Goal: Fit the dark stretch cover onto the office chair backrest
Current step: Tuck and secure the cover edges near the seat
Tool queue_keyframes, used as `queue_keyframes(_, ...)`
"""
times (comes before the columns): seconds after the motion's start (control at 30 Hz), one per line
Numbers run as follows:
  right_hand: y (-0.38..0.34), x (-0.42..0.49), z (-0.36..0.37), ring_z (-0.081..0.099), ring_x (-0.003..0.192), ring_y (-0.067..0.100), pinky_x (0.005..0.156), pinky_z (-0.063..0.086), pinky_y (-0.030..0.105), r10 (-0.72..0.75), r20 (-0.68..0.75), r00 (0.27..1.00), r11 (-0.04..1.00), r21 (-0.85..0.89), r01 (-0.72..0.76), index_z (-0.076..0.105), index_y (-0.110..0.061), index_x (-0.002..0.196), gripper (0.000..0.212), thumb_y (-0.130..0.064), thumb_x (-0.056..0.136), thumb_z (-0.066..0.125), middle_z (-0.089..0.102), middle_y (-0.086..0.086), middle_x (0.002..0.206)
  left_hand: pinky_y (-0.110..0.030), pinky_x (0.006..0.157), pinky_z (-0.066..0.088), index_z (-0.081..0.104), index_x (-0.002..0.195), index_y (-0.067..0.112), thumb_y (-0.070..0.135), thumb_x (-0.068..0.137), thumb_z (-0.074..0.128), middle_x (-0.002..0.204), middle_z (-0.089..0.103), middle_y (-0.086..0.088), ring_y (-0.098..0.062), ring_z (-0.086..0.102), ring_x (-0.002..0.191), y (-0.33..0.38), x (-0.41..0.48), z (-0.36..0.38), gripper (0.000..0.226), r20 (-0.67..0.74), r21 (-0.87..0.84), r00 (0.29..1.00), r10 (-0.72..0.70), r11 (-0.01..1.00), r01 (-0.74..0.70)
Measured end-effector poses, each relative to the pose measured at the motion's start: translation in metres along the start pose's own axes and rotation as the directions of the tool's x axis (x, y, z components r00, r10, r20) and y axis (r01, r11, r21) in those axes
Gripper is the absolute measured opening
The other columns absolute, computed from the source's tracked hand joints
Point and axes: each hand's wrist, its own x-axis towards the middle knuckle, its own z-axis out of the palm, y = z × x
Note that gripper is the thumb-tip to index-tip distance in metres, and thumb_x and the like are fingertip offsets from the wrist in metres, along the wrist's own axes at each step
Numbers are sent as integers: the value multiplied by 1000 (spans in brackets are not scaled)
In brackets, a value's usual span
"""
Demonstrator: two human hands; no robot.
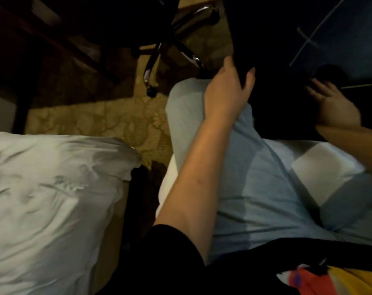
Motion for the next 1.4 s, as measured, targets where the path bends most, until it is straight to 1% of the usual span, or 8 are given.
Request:
queue_keyframes(0.1,21,6,9,34,131,49,99,38,63,-6,13,1000,1000,-1,6,44,7,133,69,-28,74,40,38,28,143,-35,71,49,47,121,5,36,95,52,109,65,-13,-29,63,96,0,-1,-2,40,35,-20,999,12,1000,-12)
queue_keyframes(0.27,14,-1,4,20,142,38,113,26,46,241,-194,951,959,201,-202,39,1,141,56,8,86,46,28,22,152,-35,72,47,47,122,6,39,95,50,110,65,-14,-29,63,97,-5,2,6,43,9,4,1000,23,1000,-23)
queue_keyframes(0.47,-18,6,13,16,145,31,114,24,38,-37,9,999,998,46,36,28,-8,148,63,5,90,47,17,9,158,-36,74,45,45,128,5,38,94,50,113,64,-15,-32,61,99,-2,2,7,47,-21,8,1000,-2,1000,3)
queue_keyframes(0.67,-15,1,11,8,147,24,108,30,32,-50,2,999,999,-21,50,23,-16,151,65,0,92,43,12,2,160,-39,76,47,48,126,5,41,96,47,112,64,-16,-33,61,100,0,0,5,47,-4,84,1000,-14,996,14)
queue_keyframes(0.83,14,-8,6,7,147,27,111,29,37,216,-190,958,971,149,-190,27,-9,149,71,14,84,43,16,10,158,-36,59,35,64,82,5,41,100,38,83,67,-20,-37,62,78,1,-2,12,48,3,233,1000,9,972,-9)
queue_keyframes(0.97,28,-7,6,6,147,31,114,17,31,414,-244,877,906,209,-369,24,-4,148,67,5,87,51,15,15,158,-37,58,33,65,83,1,38,102,36,81,66,-21,-37,61,76,1,-3,15,51,12,248,999,43,968,-45)
queue_keyframes(1.2,-9,6,20,12,145,33,117,22,39,-119,-40,992,992,46,120,32,-3,146,70,10,79,49,22,15,155,-43,65,46,68,92,3,36,103,34,83,68,-18,-35,62,78,-8,2,18,49,19,215,1000,23,976,-26)
queue_keyframes(1.4,-6,2,12,-2,147,13,115,13,24,-76,-32,997,997,-12,75,17,-16,151,66,-3,92,45,6,-3,160,-36,59,39,64,93,3,30,101,39,82,66,-16,-32,60,77,-15,5,15,38,-14,108,999,-37,993,39)
